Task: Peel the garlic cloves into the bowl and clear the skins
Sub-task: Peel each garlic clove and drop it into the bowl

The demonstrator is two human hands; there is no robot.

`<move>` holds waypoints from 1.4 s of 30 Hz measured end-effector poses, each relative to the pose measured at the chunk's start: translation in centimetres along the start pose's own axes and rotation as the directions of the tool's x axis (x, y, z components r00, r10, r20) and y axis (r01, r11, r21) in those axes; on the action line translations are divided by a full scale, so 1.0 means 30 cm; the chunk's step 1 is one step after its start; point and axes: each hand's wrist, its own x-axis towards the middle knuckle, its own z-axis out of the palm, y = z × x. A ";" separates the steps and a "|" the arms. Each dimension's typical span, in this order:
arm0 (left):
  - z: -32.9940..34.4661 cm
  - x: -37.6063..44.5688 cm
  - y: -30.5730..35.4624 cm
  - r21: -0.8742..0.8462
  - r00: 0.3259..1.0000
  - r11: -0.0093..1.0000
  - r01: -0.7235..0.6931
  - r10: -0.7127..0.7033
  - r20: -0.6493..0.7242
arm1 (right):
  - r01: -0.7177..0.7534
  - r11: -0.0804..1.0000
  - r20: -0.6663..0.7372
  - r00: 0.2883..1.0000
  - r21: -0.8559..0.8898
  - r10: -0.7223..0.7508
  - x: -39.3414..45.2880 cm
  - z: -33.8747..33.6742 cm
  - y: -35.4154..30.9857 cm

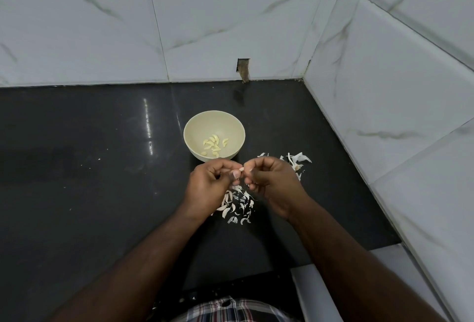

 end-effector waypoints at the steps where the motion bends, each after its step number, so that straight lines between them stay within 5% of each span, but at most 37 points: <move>1: 0.004 0.001 0.006 -0.079 0.999 0.996 0.048 -0.048 0.008 | 0.075 0.996 -0.021 0.997 -0.045 -0.076 -0.002 0.001 0.004; 9: 0.011 -0.013 0.018 -0.481 0.954 0.824 0.300 -0.275 0.124 | 0.120 0.991 0.078 0.990 -0.061 -0.115 -0.016 -0.001 0.015; 15: -0.007 -0.001 0.010 -0.258 0.975 0.940 0.224 -0.214 0.065 | 0.115 0.991 -0.027 0.993 -0.064 -0.117 -0.006 -0.020 -0.011; 42: -0.022 0.018 0.019 -0.210 0.974 0.954 0.213 -0.190 0.128 | 0.204 0.948 -0.059 0.973 -0.243 -0.224 0.006 -0.002 0.012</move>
